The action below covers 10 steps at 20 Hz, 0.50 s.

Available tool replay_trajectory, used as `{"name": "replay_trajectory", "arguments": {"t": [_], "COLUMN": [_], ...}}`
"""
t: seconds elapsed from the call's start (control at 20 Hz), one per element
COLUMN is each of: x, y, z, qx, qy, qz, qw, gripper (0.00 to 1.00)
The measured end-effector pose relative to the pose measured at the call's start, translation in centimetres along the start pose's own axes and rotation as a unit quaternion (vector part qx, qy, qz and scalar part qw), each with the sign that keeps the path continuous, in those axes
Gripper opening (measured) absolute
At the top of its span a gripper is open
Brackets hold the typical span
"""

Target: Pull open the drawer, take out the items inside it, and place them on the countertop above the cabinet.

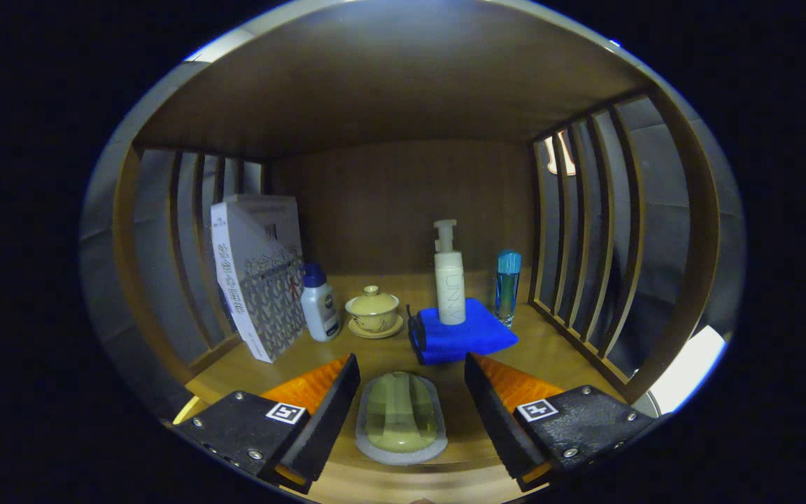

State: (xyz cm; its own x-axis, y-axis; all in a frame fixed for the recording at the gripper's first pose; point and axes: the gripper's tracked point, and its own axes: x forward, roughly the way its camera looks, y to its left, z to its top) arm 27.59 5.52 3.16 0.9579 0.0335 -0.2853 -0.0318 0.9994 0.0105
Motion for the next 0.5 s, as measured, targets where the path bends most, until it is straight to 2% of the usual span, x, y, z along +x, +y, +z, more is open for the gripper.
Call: {"name": "replay_trajectory", "arguments": {"t": [0.5], "x": [-9.0], "y": [0.6], "z": [1.7], "qx": [0.015], "qy": [-0.074], "qz": [0.025], "qw": [0.997], "gripper": [0.93]}}
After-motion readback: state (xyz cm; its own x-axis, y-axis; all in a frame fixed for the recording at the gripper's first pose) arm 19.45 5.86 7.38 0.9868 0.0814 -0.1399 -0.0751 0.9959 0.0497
